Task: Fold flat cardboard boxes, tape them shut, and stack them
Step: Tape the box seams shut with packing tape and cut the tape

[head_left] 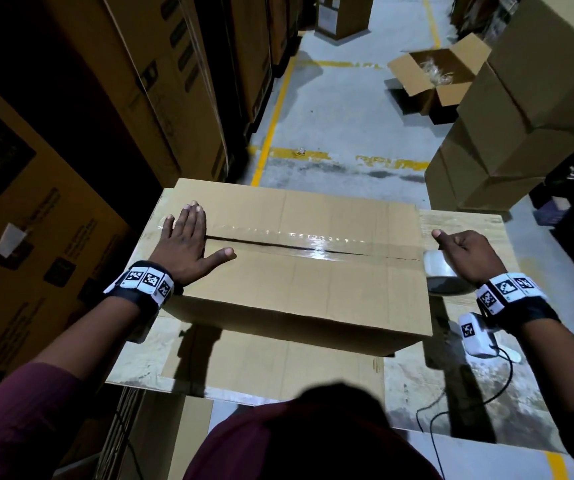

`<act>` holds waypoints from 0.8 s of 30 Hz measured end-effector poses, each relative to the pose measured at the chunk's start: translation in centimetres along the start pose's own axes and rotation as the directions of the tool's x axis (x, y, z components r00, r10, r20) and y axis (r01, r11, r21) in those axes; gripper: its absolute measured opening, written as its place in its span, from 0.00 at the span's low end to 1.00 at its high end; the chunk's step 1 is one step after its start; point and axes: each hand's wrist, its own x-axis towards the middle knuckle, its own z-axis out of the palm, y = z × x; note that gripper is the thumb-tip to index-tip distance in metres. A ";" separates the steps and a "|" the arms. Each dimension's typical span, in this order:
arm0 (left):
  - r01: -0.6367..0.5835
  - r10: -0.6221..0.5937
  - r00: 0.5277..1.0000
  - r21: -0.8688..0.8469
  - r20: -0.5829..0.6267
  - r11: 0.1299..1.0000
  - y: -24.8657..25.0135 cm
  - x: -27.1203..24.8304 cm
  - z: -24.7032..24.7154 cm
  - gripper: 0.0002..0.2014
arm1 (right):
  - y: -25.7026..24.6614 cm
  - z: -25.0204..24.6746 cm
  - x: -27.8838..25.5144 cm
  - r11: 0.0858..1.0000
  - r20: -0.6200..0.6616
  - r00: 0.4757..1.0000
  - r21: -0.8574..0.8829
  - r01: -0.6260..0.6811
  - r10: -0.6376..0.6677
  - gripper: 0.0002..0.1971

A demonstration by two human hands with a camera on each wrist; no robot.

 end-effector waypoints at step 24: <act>-0.630 0.637 0.763 -0.094 0.114 0.771 24.8 -1.5 -2.0 0.52 | 2.1 0.9 -0.4 0.980 -0.187 0.982 0.198 0.010 0.028 0.18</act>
